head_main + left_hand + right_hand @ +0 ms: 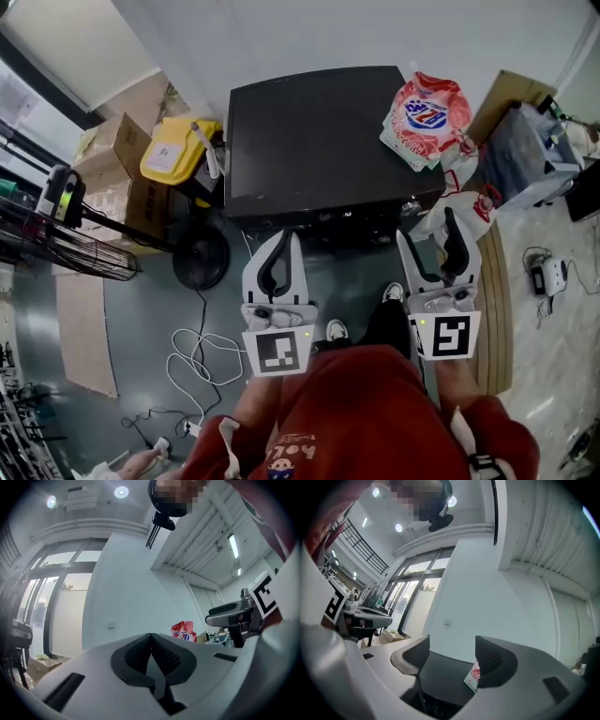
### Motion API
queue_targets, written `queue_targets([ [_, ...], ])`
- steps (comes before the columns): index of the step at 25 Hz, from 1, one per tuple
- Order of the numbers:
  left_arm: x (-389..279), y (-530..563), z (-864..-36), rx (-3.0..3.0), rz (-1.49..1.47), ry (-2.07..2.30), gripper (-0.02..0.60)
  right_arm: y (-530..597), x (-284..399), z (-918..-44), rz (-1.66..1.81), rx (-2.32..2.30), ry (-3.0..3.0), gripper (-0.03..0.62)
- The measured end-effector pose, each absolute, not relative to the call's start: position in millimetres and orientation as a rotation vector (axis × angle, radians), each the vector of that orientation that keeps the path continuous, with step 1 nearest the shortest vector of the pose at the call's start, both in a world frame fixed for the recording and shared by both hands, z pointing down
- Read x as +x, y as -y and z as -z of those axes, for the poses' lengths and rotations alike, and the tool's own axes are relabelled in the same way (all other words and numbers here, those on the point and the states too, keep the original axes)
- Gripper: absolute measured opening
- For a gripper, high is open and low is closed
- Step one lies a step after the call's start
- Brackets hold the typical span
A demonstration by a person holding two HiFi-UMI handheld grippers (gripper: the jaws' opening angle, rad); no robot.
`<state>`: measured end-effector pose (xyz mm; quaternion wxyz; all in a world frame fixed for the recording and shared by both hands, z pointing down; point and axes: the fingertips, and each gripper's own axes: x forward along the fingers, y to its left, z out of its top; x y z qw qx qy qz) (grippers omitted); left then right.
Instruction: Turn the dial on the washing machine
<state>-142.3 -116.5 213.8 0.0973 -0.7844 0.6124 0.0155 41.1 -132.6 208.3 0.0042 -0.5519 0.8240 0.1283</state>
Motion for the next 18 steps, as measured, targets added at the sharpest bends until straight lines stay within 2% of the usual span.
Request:
queue_targets([
  [10,-157.7,122.9,-214.7,-2.262,-0.023,-1.907,0.009,146.7,38.1,-213.1,-0.351,-1.707,-2.582,0.306],
  [18,-162.6,126.1,-214.2,-2.259,-0.039,-1.912,0.009,148.1,34.3,-223.1,-0.308,-1.699,-2.614,0.255],
])
